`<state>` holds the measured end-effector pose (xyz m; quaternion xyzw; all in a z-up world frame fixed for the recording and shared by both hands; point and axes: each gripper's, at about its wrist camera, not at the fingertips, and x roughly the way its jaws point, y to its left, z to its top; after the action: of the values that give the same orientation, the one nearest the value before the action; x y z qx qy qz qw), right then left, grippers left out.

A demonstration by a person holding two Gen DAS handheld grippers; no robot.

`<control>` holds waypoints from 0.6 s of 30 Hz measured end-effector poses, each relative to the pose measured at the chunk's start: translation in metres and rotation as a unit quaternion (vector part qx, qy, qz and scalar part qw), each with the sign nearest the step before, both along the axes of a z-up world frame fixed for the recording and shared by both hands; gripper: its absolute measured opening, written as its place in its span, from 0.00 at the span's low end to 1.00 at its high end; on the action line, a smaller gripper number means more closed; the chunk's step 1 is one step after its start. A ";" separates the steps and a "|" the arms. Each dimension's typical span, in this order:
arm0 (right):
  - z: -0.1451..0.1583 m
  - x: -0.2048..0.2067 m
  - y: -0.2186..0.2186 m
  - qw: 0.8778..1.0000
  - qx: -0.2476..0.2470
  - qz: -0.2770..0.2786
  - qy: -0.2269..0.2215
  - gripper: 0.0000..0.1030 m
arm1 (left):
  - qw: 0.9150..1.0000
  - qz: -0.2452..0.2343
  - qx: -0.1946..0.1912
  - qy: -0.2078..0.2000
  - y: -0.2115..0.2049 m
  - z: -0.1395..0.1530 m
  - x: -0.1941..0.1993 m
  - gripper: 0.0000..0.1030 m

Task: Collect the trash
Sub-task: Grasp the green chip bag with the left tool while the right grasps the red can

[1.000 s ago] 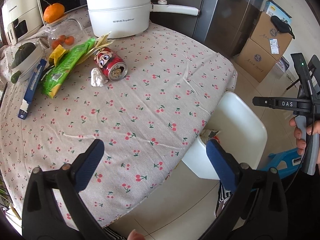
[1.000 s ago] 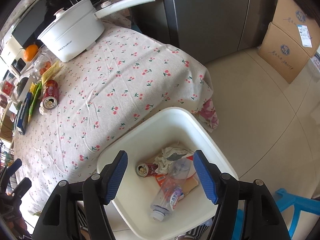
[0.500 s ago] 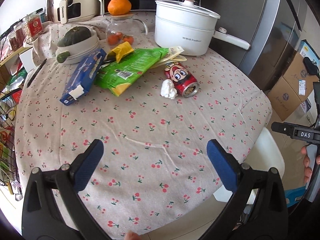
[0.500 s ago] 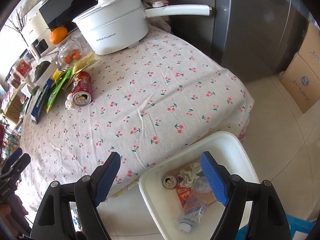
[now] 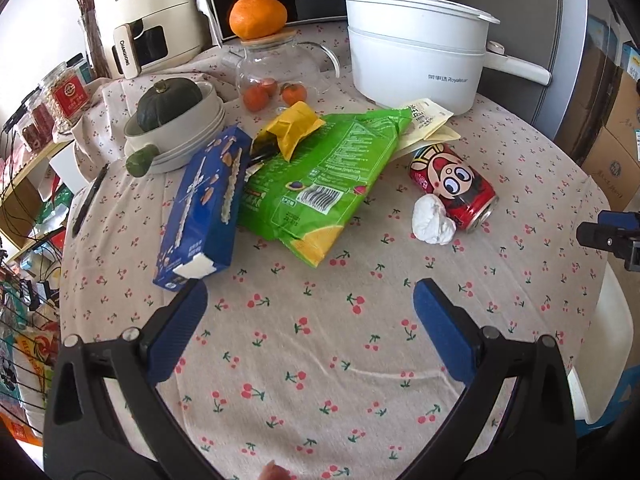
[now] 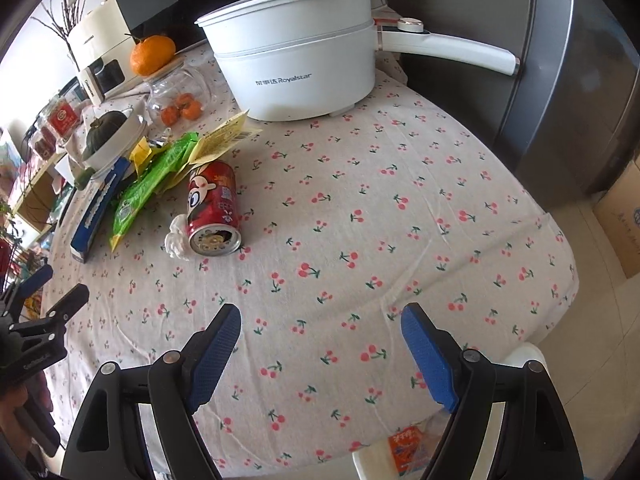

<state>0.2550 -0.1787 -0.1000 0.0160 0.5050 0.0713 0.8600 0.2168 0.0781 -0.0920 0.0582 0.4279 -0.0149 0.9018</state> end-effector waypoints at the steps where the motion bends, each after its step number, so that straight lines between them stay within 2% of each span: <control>1: -0.002 0.004 0.004 1.000 0.000 0.002 0.000 0.82 | 1.000 -0.003 0.002 -0.005 -0.002 -0.002 0.005 0.99; 5: -0.011 0.019 0.013 1.000 0.002 0.005 -0.006 0.82 | 1.000 -0.016 0.016 -0.015 -0.014 -0.012 0.023 0.96; 11: -0.023 0.037 0.018 0.999 0.043 0.001 0.005 0.82 | 0.998 -0.026 0.059 -0.014 -0.026 -0.030 0.044 0.73; 14: -0.025 0.043 0.023 0.998 0.066 0.004 0.004 0.82 | 0.998 -0.029 0.062 -0.011 -0.027 -0.033 0.049 0.57; 16: -0.025 0.046 0.028 0.997 0.080 0.008 -0.001 0.82 | 0.998 -0.028 0.064 -0.007 -0.026 -0.035 0.051 0.36; 18: -0.025 0.049 0.033 0.996 0.087 0.012 -0.005 0.82 | 0.998 -0.022 0.057 -0.005 -0.023 -0.034 0.051 0.29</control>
<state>0.3035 -0.1456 -0.1252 0.0847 0.4930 0.1257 0.8567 0.2678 0.0555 -0.1263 0.1190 0.4220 -0.0100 0.8987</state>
